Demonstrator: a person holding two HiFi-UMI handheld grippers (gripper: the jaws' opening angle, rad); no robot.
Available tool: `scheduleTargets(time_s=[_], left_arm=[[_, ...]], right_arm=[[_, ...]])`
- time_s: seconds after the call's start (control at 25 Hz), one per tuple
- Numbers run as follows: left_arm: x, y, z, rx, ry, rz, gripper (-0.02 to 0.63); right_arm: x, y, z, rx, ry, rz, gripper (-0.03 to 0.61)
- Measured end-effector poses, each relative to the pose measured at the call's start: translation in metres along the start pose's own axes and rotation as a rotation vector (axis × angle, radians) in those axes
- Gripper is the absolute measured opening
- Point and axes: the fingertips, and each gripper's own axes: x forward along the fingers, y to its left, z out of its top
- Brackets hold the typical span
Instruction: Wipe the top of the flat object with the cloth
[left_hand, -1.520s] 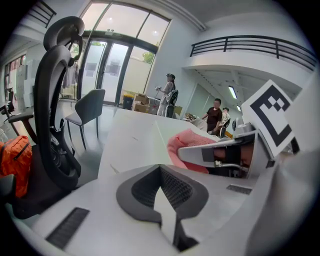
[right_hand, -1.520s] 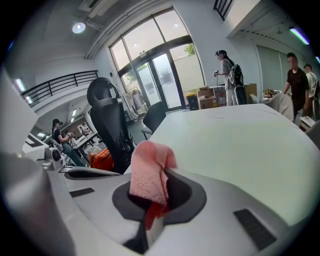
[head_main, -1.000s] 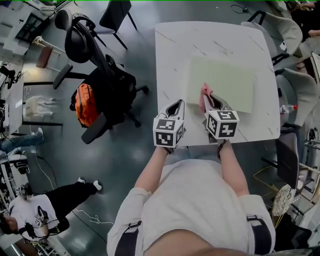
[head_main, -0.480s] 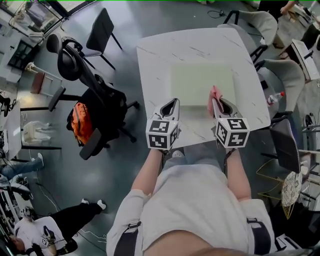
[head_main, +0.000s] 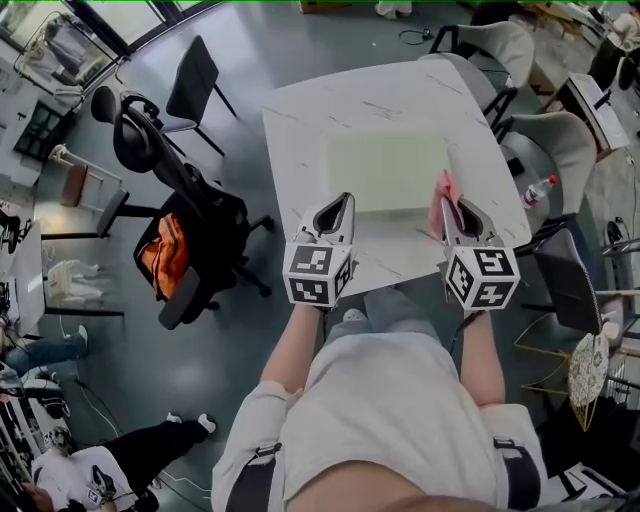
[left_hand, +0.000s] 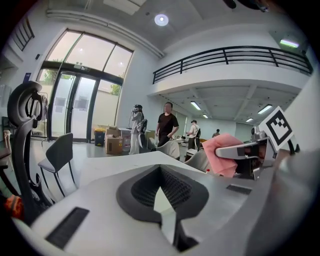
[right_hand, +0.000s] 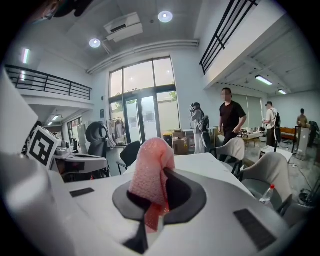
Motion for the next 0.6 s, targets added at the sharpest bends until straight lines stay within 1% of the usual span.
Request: scheduleTargets(time_s=[0.12, 0.32, 0.6], left_arm=[[-0.006, -0.002, 0.008, 0.007, -0.021, 0.003, 0.011], [-0.015, -0.006, 0.013, -0.005, -0.045, 0.010, 0.011], [-0.030, -0.007, 0.019, 0.018, -0.079, 0.030, 0.011]], right_arm=[[-0.011, -0.003, 0.008, -0.009, -0.032, -0.010, 0.023], [-0.028, -0.006, 0.015, -0.019, -0.082, -0.013, 0.023], [-0.052, -0.004, 0.025, -0.037, -0.152, -0.022, 0.023]])
